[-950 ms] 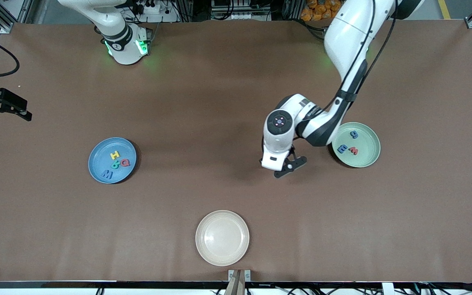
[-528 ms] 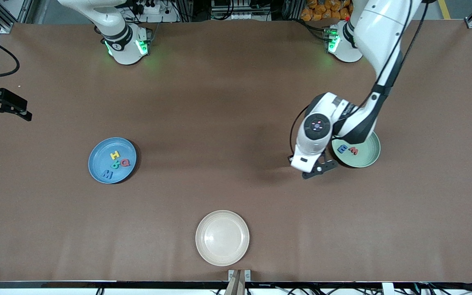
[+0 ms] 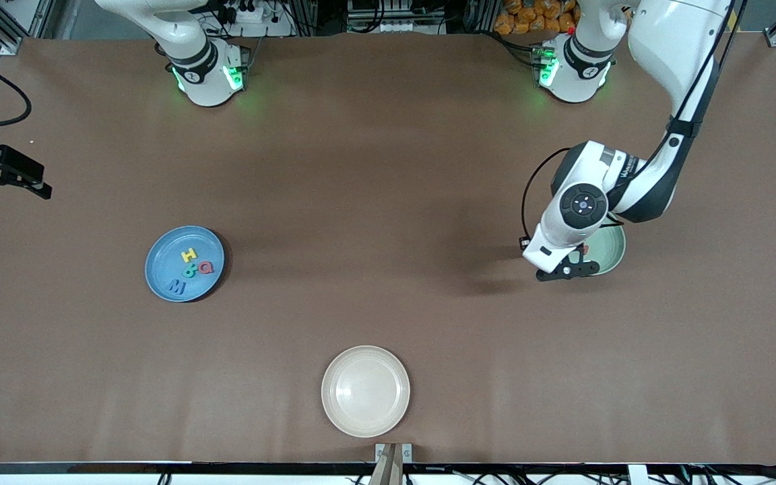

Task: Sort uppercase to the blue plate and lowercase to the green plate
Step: 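Carry the yellow u to the green plate and open the left gripper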

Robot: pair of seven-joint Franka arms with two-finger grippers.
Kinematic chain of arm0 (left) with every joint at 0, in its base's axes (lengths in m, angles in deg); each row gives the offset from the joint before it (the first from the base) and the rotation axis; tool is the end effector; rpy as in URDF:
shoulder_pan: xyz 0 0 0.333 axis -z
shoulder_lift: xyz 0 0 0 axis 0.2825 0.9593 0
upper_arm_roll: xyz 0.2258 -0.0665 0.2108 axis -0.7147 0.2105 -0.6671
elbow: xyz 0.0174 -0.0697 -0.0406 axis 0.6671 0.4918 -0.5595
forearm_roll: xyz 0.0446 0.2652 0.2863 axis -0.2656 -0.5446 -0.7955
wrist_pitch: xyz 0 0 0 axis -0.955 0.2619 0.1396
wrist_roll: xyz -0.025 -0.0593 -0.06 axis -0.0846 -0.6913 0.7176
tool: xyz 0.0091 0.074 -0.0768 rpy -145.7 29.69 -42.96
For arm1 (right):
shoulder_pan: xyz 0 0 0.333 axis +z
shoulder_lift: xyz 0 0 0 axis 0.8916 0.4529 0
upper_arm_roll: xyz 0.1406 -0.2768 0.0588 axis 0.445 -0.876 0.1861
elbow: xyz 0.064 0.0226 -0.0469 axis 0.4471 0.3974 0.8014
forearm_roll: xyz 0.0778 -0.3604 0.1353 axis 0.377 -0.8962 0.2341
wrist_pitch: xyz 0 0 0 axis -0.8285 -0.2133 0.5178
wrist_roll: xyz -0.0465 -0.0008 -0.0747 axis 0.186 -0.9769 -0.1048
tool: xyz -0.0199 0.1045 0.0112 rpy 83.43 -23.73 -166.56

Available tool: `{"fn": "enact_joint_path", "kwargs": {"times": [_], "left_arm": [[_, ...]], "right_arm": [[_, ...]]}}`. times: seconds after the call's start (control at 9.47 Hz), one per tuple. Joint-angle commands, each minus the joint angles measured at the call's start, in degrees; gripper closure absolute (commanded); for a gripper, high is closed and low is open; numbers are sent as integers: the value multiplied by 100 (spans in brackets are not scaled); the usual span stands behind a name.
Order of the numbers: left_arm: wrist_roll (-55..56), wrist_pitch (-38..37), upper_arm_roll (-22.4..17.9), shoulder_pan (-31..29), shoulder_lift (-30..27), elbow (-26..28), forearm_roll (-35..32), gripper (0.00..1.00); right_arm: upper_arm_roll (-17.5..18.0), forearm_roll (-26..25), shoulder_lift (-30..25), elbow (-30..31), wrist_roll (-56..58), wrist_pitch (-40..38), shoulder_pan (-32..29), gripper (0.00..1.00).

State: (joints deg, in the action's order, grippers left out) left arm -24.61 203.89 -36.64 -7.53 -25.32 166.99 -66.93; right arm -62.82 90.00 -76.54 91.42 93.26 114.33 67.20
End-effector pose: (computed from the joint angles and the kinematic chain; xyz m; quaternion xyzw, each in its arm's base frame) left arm 0.5484 -0.1974 0.2474 -0.9928 -0.0240 0.0779 0.0879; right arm 0.5712 -0.0340 0.6289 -0.9980 -0.0587 -0.0212 0.0142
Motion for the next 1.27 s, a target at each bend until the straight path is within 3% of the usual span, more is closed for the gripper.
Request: {"fn": "enact_joint_path", "kwargs": {"times": [0.0, 0.21, 0.42, 0.53, 0.63, 1.16], "left_arm": [[-784, -284, 45, -70, -253, 104, -52, 100], [-2214, -329, 106, -692, -402, 95, -35, 100], [-2564, -338, 106, -774, -412, 42, -35, 100], [-2555, -338, 115, -756, -412, 33, -35, 63], [-2529, -338, 115, -713, -403, 33, -35, 1], [-1722, -338, 449, -765, -473, 59, 220, 0]], "right_arm": [[0, 34, 35, -82, 66, -28, -18, 0], [0, 51, 43, -82, 66, -28, 0, 0], [8, 42, 61, -82, 58, -19, 17, 0], [9, 60, 70, -82, 58, -19, 17, 0], [0, 60, 70, -82, 58, -19, 9, 0], [9, 77, 70, -117, 58, -28, 17, 0]]}}
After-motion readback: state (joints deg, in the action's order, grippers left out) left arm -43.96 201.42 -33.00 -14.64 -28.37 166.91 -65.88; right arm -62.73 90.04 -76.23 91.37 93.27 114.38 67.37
